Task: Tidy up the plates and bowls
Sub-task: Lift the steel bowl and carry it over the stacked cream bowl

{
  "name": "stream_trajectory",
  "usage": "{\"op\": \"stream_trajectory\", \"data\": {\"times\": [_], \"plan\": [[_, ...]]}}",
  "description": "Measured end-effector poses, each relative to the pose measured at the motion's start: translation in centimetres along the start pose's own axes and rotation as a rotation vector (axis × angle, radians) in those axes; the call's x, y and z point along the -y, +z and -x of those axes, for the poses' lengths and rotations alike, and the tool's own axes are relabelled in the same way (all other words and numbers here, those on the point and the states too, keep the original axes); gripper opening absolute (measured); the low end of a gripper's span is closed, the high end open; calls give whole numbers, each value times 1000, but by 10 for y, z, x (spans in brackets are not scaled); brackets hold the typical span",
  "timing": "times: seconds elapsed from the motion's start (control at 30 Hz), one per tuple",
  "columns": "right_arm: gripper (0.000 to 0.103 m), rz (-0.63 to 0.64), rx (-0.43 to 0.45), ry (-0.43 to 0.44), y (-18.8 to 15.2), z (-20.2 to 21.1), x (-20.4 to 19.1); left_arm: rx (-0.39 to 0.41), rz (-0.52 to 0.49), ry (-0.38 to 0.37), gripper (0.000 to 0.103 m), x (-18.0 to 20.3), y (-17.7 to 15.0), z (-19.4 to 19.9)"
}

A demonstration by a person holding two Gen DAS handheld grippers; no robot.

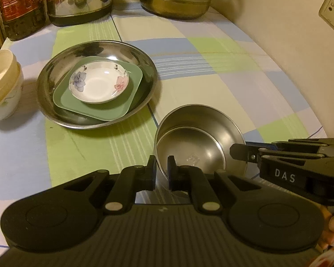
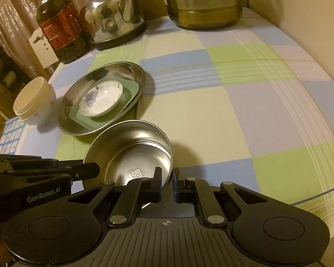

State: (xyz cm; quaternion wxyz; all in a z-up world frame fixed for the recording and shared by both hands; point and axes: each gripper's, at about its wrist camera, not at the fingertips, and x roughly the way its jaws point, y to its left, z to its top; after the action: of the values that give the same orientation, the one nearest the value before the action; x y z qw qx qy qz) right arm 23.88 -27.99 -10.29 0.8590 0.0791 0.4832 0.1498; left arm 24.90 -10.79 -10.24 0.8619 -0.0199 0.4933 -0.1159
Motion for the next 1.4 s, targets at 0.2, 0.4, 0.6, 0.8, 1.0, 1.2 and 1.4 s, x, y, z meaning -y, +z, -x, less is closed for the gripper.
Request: {"op": "stream_trajectory", "data": {"times": [0.2, 0.4, 0.6, 0.8, 1.0, 1.2, 1.4], "plan": [[10, 20, 1, 21, -2, 5, -11, 16, 10, 20, 9, -6, -6, 14], [10, 53, -5, 51, -2, 4, -31, 35, 41, 42, 9, -23, -14, 31], [10, 91, -19, 86, -3, -3, -59, 48, 88, 70, 9, -50, -23, 47], [10, 138, -33, 121, -2, -12, -92, 63, 135, 96, 9, -80, -32, 66], [10, 185, -46, 161, 3, -25, -128, 80, 182, 125, 9, -112, -39, 84], [10, 221, -56, 197, 7, -39, -161, 101, 214, 157, 9, -145, -41, 101], [10, 236, -53, 222, 15, -47, -188, 132, 230, 171, 9, -169, -36, 118]]}}
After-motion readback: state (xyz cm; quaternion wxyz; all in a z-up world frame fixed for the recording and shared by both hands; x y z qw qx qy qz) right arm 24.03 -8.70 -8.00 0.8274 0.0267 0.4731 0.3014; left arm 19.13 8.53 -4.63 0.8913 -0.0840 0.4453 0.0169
